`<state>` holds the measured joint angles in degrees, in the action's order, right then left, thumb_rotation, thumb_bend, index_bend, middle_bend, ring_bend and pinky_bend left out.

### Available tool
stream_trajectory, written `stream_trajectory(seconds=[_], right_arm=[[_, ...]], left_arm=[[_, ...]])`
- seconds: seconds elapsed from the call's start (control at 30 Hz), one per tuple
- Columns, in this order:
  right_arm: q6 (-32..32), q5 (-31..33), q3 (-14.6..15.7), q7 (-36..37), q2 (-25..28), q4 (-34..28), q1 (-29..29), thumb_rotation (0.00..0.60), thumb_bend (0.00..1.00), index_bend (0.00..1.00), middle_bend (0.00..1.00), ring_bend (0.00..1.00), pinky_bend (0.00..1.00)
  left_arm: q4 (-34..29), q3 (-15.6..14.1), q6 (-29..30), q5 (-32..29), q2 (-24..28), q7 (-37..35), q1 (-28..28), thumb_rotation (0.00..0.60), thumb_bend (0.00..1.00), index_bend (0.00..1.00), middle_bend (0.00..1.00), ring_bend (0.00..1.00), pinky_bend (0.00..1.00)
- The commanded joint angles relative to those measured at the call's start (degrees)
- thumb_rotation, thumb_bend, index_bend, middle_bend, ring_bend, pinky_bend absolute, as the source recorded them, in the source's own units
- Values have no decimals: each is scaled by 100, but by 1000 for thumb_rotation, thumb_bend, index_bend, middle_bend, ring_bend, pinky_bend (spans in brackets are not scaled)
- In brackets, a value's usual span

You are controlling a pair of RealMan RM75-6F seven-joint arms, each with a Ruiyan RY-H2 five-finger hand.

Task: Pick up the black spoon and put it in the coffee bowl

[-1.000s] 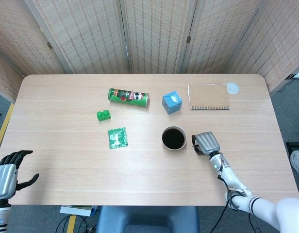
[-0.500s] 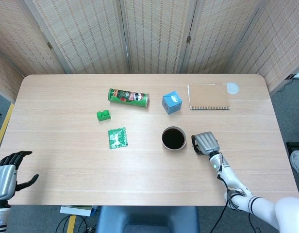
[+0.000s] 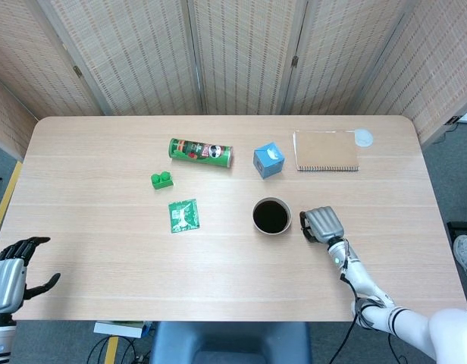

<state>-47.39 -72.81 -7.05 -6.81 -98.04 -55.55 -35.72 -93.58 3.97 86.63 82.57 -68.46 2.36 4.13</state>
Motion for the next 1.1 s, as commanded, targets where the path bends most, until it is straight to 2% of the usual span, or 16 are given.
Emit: stream_trajectory(seconds=[0.03,0.53,0.77,0.93,1.1], right_arm=[[-30,-15,-4,59,18,-6,14,600,394,598,871,1000,1000],[-431,-175,-3,326,450,-414,197,600,412,605,876,1000,1000],[-996,-458,-75,713,1142,-1380,385,600,412,610,880,1000,1000],[-1340,-573,-239,1340,1633,-2228,516,600,411,618,882,1000,1000],[-1434,-720,-354,2010,1763,-2736,483,600,411,621,882,1000,1000]], left_arm=[[3,1,1,2,-1,-2,-1,600,231,278,293,248,269],[-26,23,-8,26,2,37,22,600,231,278,293,248,269],[-77,28,-1,35,32,75,24,600,231,278,293,248,269],[-105,33,-9,31,37,103,31,600,231,278,293,248,269],[-160,45,15,76,62,124,46,600,231,277,293,248,269]])
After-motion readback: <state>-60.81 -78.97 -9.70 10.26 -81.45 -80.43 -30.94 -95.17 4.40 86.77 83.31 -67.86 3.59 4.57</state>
